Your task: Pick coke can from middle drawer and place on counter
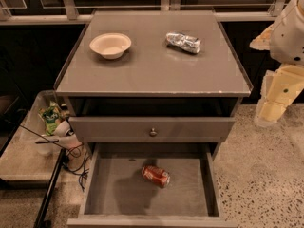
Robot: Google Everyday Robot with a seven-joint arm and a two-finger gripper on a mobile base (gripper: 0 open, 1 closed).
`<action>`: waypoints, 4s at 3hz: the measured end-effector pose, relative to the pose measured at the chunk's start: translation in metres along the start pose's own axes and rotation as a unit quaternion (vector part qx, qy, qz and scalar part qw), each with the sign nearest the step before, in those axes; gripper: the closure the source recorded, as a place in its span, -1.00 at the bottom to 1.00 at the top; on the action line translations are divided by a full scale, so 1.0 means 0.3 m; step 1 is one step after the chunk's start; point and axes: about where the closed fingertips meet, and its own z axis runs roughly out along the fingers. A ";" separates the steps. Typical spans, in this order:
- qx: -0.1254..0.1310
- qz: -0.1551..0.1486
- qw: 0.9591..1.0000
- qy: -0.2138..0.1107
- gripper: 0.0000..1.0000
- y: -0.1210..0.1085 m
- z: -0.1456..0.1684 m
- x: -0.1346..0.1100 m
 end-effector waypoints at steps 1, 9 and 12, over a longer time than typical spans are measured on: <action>0.000 0.000 1.000 0.000 -1.00 0.000 0.000 0.000; 0.016 0.046 0.991 -0.126 -1.00 0.106 0.646 0.137; -0.064 0.054 0.981 -0.175 -1.00 0.255 0.926 -0.021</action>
Offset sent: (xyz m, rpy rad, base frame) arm -0.0060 -0.0099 -0.0247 0.0269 0.0532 0.0223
